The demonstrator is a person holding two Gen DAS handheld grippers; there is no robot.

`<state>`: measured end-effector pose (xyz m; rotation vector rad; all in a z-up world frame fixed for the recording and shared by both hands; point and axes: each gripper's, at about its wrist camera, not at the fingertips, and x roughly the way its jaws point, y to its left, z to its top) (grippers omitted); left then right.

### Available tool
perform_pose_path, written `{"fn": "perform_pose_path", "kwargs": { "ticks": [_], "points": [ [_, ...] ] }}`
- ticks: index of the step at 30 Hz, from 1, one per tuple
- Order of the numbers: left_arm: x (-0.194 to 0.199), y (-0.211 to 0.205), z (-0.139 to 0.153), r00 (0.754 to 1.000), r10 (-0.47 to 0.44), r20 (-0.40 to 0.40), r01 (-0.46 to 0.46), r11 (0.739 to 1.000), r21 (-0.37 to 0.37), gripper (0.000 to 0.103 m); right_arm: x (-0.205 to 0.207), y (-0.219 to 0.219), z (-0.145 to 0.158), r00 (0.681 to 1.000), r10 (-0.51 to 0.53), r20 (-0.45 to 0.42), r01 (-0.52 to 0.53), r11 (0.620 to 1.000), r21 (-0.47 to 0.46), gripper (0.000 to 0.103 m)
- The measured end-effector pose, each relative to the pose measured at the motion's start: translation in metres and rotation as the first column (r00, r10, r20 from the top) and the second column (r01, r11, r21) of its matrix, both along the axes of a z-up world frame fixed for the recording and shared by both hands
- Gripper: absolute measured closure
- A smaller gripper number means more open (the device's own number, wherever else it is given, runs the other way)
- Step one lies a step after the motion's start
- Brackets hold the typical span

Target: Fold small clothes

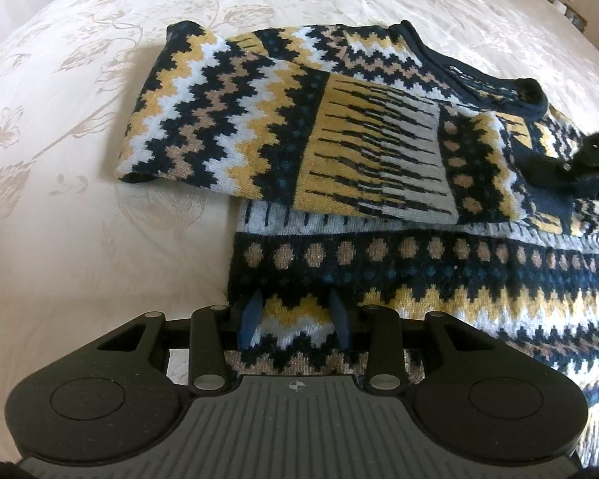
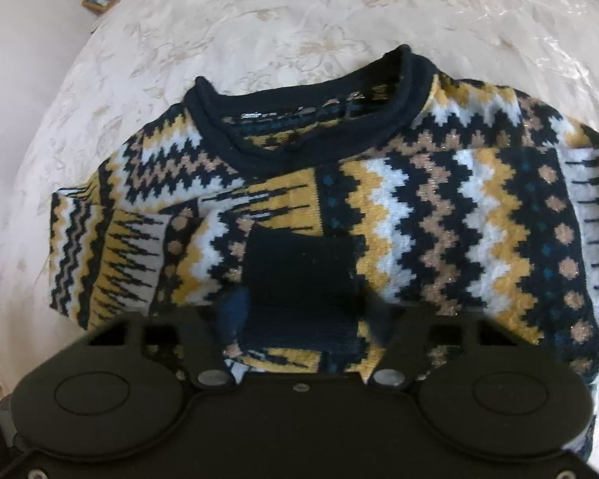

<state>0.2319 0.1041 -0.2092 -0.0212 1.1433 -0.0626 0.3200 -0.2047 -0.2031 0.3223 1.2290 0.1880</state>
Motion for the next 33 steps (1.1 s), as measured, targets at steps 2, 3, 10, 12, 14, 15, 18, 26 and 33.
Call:
{"fn": "perform_pose_path", "kwargs": {
  "ticks": [2,3,10,12,14,15,18,26,33],
  "points": [
    [0.0,0.0,0.001,1.0,-0.001,-0.002,0.001,1.0,0.001,0.066,-0.001,-0.003,0.006,1.0,0.011,0.013,-0.012,1.0,0.022,0.09],
    [0.0,0.0,0.001,1.0,-0.001,-0.002,0.001,1.0,0.0,0.066,-0.002,-0.003,0.012,1.0,0.011,0.027,-0.013,0.999,0.043,0.09],
    [0.001,0.001,0.002,1.0,0.007,-0.008,-0.007,1.0,-0.015,0.066,-0.021,-0.013,0.114,0.965,0.047,0.257,-0.11,0.965,0.238,0.091],
    [0.0,0.001,0.001,1.0,0.014,-0.007,-0.014,1.0,-0.018,0.066,-0.028,-0.029,0.142,0.945,0.014,0.328,-0.097,0.966,0.24,0.091],
    [0.0,0.001,0.001,1.0,0.018,-0.005,-0.018,1.0,-0.018,0.066,-0.028,-0.049,0.153,0.938,-0.042,0.344,-0.031,0.978,0.205,0.091],
    [0.0,0.001,0.0,1.0,0.019,-0.005,-0.019,1.0,-0.017,0.066,-0.027,-0.06,0.151,0.94,-0.065,0.335,0.008,0.986,0.169,0.091],
    [-0.002,0.001,-0.001,1.0,0.018,-0.006,-0.018,1.0,-0.014,0.066,-0.022,-0.087,0.129,0.957,-0.119,0.264,0.112,0.993,0.043,0.091],
    [0.005,0.006,0.016,1.0,0.015,-0.025,-0.017,0.999,-0.045,0.066,-0.025,-0.101,0.084,0.977,-0.14,0.163,0.146,0.989,-0.026,0.091],
    [0.023,0.015,0.067,0.99,0.007,0.138,-0.002,0.999,-0.039,0.066,-0.029,-0.098,0.071,0.979,-0.152,0.139,0.158,0.987,-0.035,0.09]
  ]
}}
